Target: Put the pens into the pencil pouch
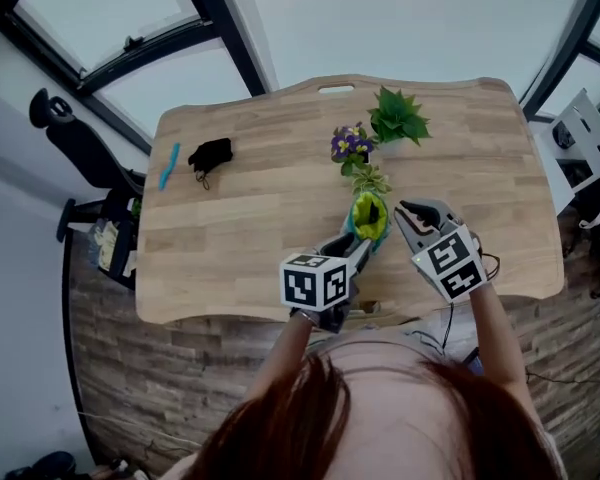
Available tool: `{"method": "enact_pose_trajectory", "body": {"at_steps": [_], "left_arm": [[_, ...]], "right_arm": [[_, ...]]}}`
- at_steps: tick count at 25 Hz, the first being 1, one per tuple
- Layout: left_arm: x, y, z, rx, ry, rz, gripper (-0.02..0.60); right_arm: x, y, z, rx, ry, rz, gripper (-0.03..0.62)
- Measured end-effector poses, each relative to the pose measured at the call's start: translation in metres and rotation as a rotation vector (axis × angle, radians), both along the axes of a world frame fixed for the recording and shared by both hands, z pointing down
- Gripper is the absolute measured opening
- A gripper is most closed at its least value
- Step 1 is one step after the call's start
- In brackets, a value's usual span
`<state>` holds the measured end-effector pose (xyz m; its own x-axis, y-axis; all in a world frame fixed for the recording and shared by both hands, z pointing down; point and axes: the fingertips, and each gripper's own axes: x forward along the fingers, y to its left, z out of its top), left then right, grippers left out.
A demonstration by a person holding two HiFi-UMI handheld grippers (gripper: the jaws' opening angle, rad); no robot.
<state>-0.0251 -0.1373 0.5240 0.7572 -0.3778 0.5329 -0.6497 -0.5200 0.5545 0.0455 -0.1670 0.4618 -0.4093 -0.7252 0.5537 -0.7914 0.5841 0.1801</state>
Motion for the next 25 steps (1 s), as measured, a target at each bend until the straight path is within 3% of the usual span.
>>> {"method": "enact_pose_trajectory", "body": {"at_steps": [9,14,20,25], "left_arm": [[-0.019,0.008,-0.023,0.164,-0.016,0.049,0.133],[-0.023,0.013,-0.047,0.290,-0.014,0.058,0.100],[-0.021,0.025,-0.078,0.454,-0.009,0.056,0.055],[-0.010,0.039,-0.097,0.496,-0.001,0.036,0.040]], "right_arm": [[0.007,0.022,-0.011,0.090,-0.101,0.255,0.021],[0.016,0.037,-0.022,0.128,-0.232,0.372,0.018],[0.026,0.063,-0.038,0.196,-0.285,0.423,0.009],[0.038,0.088,-0.055,0.252,-0.303,0.440,0.000]]}}
